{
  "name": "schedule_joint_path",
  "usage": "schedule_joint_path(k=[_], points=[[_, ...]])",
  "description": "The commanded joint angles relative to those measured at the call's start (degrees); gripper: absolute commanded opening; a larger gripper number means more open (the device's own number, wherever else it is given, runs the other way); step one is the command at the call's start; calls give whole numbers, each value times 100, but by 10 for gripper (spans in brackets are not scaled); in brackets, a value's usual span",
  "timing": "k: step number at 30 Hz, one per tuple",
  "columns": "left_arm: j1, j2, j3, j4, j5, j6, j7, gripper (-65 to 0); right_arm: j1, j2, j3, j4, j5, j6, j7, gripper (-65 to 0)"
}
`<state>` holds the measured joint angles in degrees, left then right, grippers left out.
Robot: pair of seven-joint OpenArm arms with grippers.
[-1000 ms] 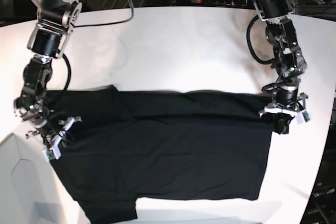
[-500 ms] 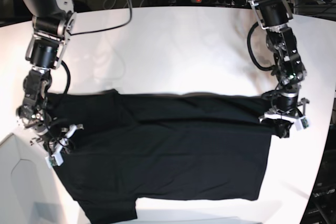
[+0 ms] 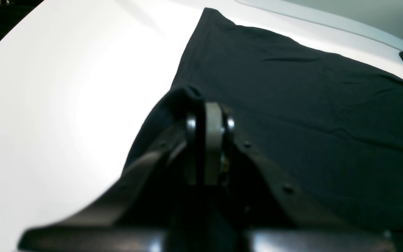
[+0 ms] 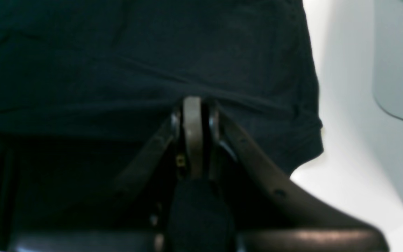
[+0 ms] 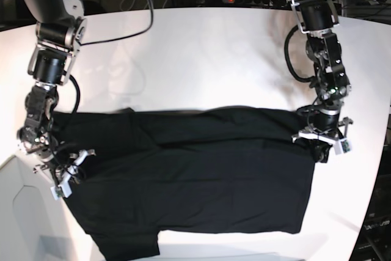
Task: Fold the T-shirt properly
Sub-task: 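Lift the shoulder edges and fold them over toward the hem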
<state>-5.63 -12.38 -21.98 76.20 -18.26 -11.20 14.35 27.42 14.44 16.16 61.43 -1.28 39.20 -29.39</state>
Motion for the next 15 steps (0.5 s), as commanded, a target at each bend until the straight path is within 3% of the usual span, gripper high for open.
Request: schedule_joint_path(k=[1,15], points=[[-136,-76,-22,94,-33,-27,-182,-621,287,82,6,94,88,49,147,-650],[-470,-85,-22,103,-33,-27,-182,-620,436,90,6,94,88,49,139,-650]])
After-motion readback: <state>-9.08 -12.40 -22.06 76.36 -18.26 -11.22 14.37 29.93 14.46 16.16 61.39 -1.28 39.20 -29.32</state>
